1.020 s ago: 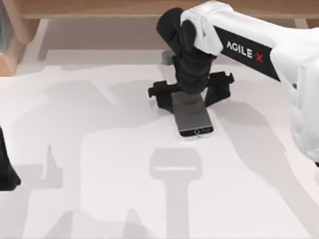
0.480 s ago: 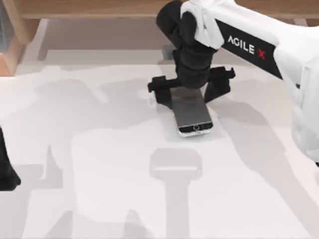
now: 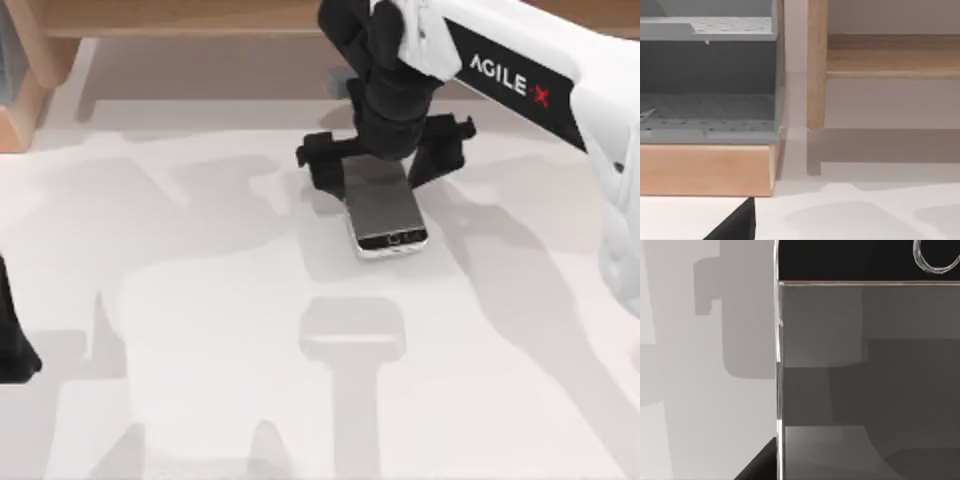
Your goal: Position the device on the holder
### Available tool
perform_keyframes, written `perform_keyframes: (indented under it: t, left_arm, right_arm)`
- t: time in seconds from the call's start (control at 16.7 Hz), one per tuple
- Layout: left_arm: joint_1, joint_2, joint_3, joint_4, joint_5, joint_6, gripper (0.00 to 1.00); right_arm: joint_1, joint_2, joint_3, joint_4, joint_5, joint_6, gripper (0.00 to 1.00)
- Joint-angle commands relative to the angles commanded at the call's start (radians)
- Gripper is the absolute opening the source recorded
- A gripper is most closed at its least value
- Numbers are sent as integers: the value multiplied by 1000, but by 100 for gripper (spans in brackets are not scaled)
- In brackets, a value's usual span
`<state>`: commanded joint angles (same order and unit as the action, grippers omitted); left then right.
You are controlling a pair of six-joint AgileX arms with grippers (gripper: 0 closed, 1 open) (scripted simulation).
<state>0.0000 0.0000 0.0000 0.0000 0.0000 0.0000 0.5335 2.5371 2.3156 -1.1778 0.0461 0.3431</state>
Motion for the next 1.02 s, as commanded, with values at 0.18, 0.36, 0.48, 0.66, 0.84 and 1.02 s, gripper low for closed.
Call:
perform_keyframes:
  t: [0.18, 0.36, 0.48, 0.66, 0.84, 1.02]
  left_arm:
    - [0, 0, 0, 0, 0, 0, 100]
    - [0, 0, 0, 0, 0, 0, 100]
    - [0, 0, 0, 0, 0, 0, 100]
    - [0, 0, 0, 0, 0, 0, 100]
    - [0, 0, 0, 0, 0, 0, 100]
    - [0, 0, 0, 0, 0, 0, 100]
  right_arm:
    - [-29, -121, -41, 15, -13, -44, 0]
    - [-88, -285, -132, 42, -31, -111, 0]
    - [-144, -407, -218, 65, -46, -164, 0]
    - [-254, -599, -386, 105, -73, -256, 0]
    - [-388, -793, -593, 150, -110, -353, 0]
    - [-541, -987, -825, 205, -160, -449, 0]
